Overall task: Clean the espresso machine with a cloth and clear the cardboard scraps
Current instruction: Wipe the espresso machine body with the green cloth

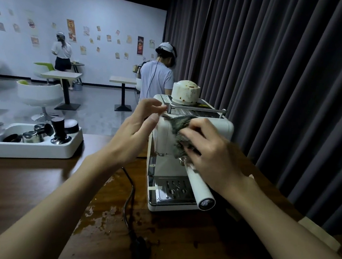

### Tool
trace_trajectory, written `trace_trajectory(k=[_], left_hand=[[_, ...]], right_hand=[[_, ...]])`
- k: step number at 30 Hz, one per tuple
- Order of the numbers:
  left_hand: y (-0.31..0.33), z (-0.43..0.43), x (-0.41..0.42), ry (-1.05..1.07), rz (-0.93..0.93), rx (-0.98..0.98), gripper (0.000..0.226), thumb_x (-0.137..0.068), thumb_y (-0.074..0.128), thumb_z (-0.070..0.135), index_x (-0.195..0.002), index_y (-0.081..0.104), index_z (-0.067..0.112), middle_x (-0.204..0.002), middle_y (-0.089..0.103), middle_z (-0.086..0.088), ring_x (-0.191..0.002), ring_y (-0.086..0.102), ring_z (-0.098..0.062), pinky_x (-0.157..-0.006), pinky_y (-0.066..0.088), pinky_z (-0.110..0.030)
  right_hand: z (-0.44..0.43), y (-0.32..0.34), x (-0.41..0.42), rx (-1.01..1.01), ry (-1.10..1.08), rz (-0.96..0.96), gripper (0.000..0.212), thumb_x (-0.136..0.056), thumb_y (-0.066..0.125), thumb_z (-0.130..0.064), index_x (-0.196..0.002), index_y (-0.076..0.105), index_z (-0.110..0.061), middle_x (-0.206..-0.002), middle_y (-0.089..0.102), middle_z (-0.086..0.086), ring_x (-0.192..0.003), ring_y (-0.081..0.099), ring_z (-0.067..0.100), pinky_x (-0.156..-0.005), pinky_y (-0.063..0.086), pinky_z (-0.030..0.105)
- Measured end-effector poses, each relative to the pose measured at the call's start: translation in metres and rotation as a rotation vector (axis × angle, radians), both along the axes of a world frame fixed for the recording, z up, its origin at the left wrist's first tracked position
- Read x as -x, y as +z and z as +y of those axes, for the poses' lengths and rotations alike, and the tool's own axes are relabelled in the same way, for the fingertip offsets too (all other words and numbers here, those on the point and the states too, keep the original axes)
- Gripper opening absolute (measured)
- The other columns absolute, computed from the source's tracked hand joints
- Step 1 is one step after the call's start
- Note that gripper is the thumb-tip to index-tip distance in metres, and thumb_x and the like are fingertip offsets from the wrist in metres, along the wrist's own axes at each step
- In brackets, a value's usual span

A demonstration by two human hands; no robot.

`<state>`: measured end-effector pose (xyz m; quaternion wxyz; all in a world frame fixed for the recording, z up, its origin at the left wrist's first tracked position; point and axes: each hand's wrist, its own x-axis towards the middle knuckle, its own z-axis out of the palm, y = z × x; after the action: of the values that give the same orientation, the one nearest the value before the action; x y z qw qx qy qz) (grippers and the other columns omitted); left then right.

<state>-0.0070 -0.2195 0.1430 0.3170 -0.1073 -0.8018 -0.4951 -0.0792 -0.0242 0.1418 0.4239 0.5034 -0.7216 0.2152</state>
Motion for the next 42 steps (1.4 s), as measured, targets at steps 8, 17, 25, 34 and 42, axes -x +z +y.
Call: trace_trajectory(k=[8,17,25,34,42], left_hand=[[0.004,0.003,0.001,0.106,-0.031,0.115,0.040,-0.095,0.038,0.058,-0.134,0.042,0.050,-0.132,0.057,0.022,-0.127,0.054,-0.003,-0.107,0.046,-0.047],[0.007,0.010,0.006,0.242,-0.004,0.359,0.047,-0.101,0.034,0.053,-0.147,0.037,0.047,-0.119,0.047,0.010,-0.105,0.046,0.018,-0.081,0.036,0.001],[0.018,0.025,0.001,0.309,-0.112,0.445,0.045,-0.102,0.039,0.049,-0.146,0.032,0.050,-0.122,0.043,0.005,-0.112,0.053,-0.015,-0.090,0.050,-0.038],[0.038,0.086,0.019,0.517,-0.233,0.371,0.049,-0.094,0.053,0.035,-0.142,0.045,0.035,-0.134,0.038,-0.009,-0.132,0.038,-0.032,-0.109,0.035,-0.051],[0.039,0.074,0.015,0.537,-0.184,0.191,0.052,-0.072,0.050,0.055,-0.118,0.061,0.032,-0.120,0.033,0.003,-0.135,0.026,-0.022,-0.110,0.016,-0.047]], right_hand=[[0.038,-0.014,0.023,0.279,-0.132,-0.060,0.031,-0.080,0.071,0.004,-0.111,0.066,0.003,-0.109,0.056,0.019,-0.101,0.056,0.024,-0.091,0.047,0.024],[0.023,-0.004,0.009,-0.154,0.006,0.057,0.038,-0.069,0.078,0.009,-0.106,0.069,0.001,-0.106,0.060,0.016,-0.089,0.063,0.031,-0.070,0.058,0.038],[0.066,-0.020,0.032,0.178,-0.120,-0.190,0.038,-0.069,0.078,0.011,-0.105,0.070,-0.001,-0.130,0.048,0.023,-0.098,0.052,0.022,-0.089,0.042,0.022],[0.070,-0.017,0.025,0.388,-0.037,-0.607,0.024,-0.082,0.077,-0.015,-0.105,0.070,-0.015,-0.114,0.060,-0.012,-0.115,0.056,0.006,-0.098,0.041,0.014],[0.066,-0.011,0.008,0.334,0.072,-0.559,0.017,-0.081,0.076,-0.013,-0.097,0.071,-0.015,-0.095,0.065,-0.017,-0.093,0.061,-0.004,-0.082,0.047,0.010]])
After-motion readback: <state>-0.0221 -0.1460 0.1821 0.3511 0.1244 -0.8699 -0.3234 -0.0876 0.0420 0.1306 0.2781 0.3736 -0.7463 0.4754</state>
